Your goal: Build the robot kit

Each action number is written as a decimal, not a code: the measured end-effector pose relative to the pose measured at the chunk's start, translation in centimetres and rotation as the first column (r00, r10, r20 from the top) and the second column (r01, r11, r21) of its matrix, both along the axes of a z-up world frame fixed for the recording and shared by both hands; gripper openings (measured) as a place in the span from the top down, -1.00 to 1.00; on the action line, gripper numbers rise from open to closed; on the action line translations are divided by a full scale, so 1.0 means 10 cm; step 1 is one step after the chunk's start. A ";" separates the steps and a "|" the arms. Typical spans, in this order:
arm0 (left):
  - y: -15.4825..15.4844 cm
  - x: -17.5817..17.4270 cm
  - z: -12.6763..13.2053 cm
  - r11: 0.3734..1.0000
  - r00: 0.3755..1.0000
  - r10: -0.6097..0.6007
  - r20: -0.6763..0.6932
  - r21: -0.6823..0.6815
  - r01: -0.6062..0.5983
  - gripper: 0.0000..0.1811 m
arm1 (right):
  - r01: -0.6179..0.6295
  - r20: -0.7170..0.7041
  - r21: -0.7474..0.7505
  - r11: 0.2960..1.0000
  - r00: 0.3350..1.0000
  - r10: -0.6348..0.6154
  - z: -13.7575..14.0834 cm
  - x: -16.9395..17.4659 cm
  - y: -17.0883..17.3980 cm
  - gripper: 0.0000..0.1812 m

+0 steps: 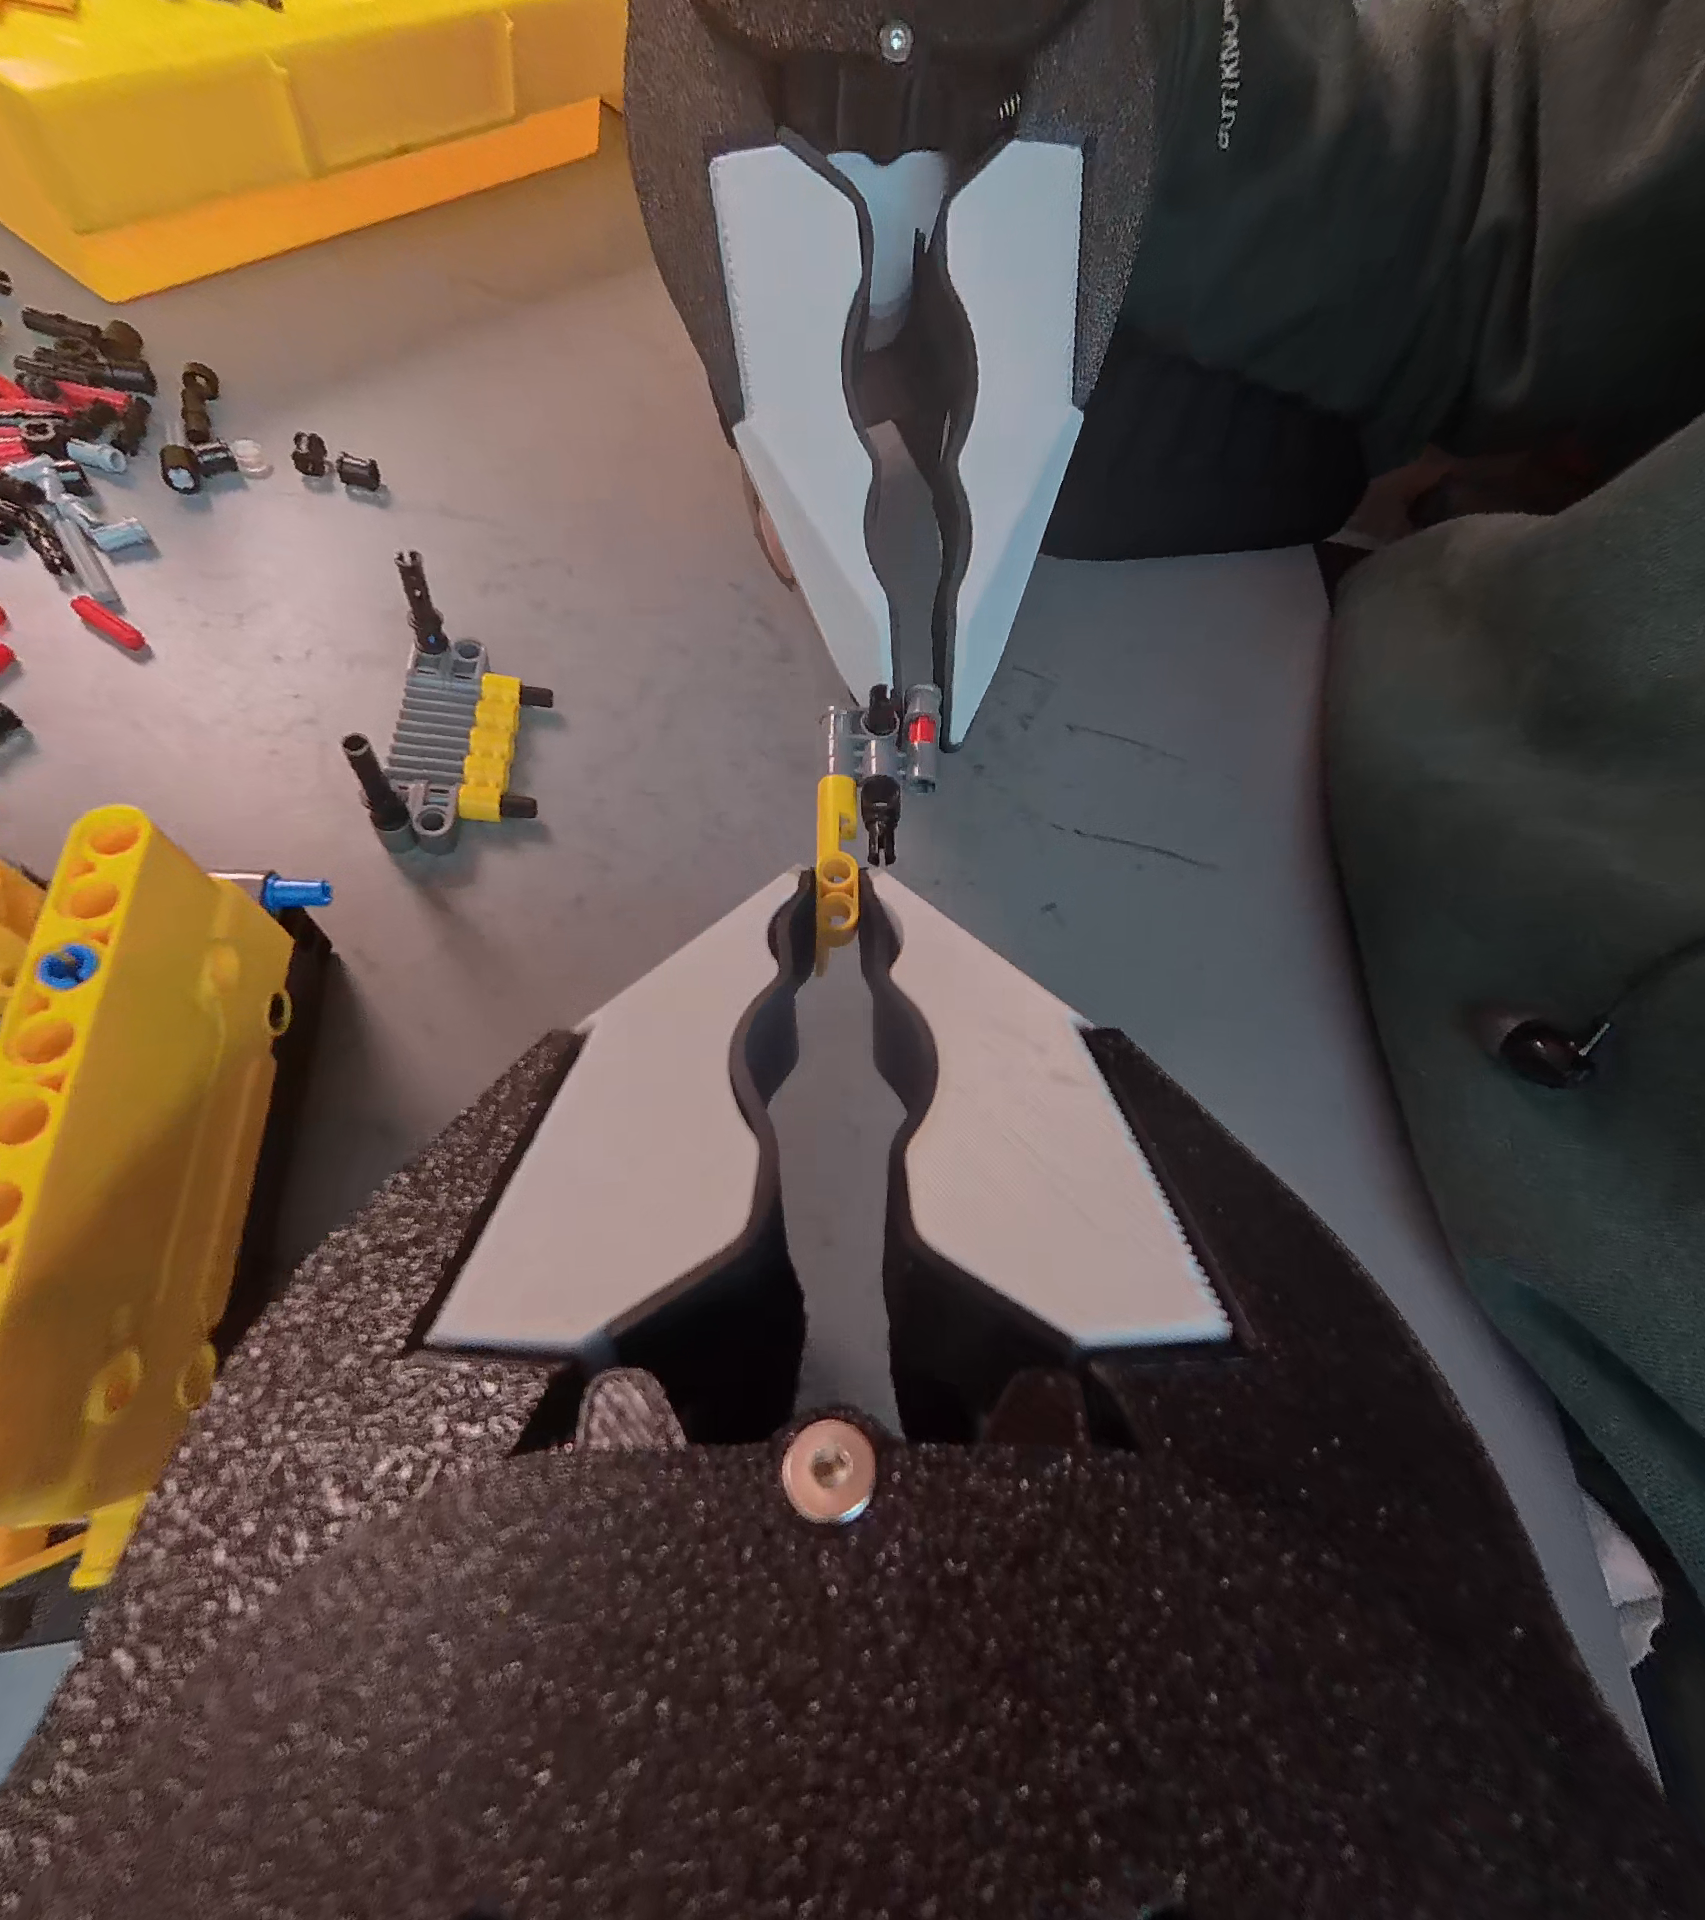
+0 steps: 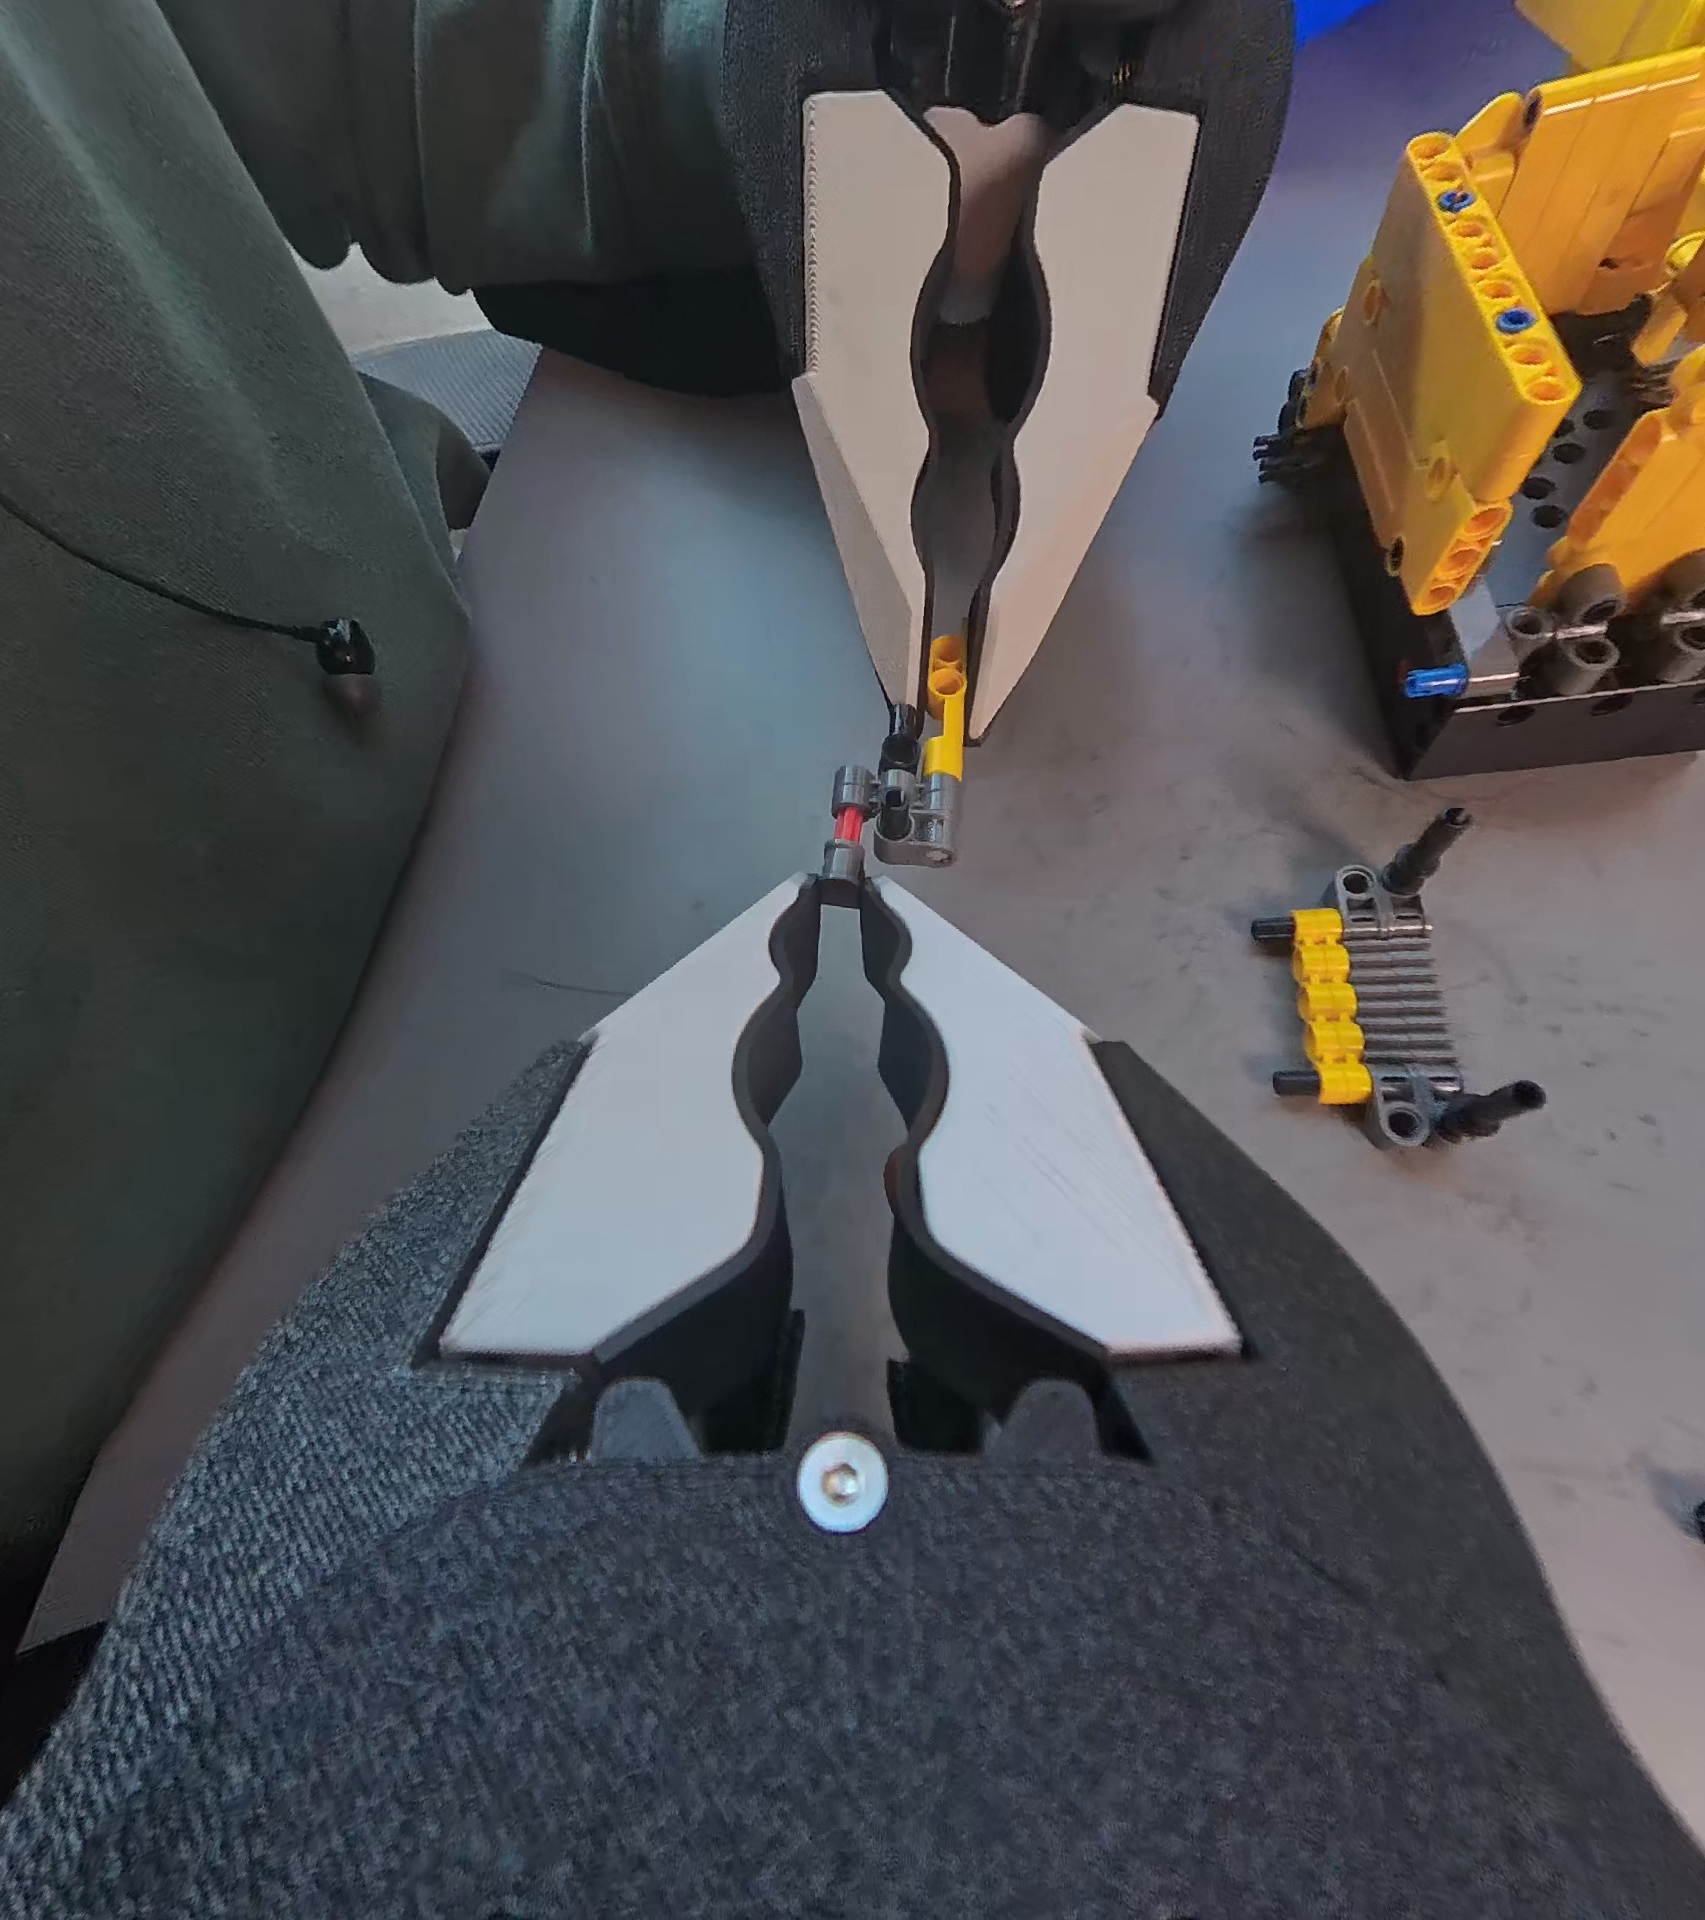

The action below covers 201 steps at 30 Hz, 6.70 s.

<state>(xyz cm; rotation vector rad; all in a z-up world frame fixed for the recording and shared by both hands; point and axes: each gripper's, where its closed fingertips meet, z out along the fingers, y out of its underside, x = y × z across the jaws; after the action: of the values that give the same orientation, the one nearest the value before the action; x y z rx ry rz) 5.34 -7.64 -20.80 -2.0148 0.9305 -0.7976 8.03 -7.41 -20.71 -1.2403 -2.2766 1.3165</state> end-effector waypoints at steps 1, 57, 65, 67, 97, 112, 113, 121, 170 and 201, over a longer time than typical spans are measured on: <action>-0.01 0.01 -0.02 1.000 1.000 -0.005 -0.015 -0.006 0.005 0.94 | -0.006 0.013 0.014 1.000 1.000 0.006 -0.03 0.01 -0.01 0.93; 0.05 0.15 0.25 0.986 0.999 0.037 0.029 0.159 -0.041 0.89 | 0.081 -0.145 0.209 0.974 0.988 -0.051 0.12 -0.17 0.06 0.92; 0.05 0.16 0.24 0.987 0.999 0.041 0.031 0.153 -0.045 0.96 | 0.085 -0.134 0.230 0.969 0.989 -0.055 0.10 -0.19 0.02 0.92; 0.05 0.15 0.27 0.987 0.998 0.044 0.047 0.155 -0.050 0.97 | 0.093 -0.149 0.205 0.974 0.987 -0.063 0.14 -0.20 0.02 0.92; 0.11 -0.01 0.78 0.989 0.889 0.101 0.447 0.050 -0.137 0.97 | 0.194 -0.422 -0.024 0.981 0.887 -0.186 0.77 -0.31 0.12 0.93; 0.10 -0.14 -0.29 0.991 0.950 0.068 -0.306 0.131 -0.029 0.84 | 0.133 -0.207 0.109 0.985 0.972 -0.108 0.21 -0.01 0.25 0.93; 0.11 -0.13 -0.31 0.991 0.947 0.066 -0.313 0.129 -0.026 0.86 | 0.121 -0.195 0.116 0.986 0.976 -0.097 0.17 0.00 0.23 0.93; 0.03 0.04 -0.15 0.984 1.000 0.021 0.010 -0.176 -0.019 0.87 | 0.077 -0.182 0.184 0.980 0.982 -0.043 0.03 0.01 0.18 0.93; 0.07 0.06 -0.31 0.997 0.977 0.050 -0.207 -0.055 -0.063 0.72 | 0.090 -0.055 0.389 0.917 0.996 -0.075 -0.27 -0.04 0.21 0.94; 0.02 0.18 -0.25 0.990 0.996 -0.028 -0.086 -0.140 0.015 0.84 | 0.027 -0.084 0.345 0.938 0.996 0.002 -0.19 0.04 0.12 0.94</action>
<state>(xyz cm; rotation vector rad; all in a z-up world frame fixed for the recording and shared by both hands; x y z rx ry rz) 7.15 -7.41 -23.30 -2.1795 0.9712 -0.8111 8.44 -6.19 -22.57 -1.0561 -2.3073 0.8903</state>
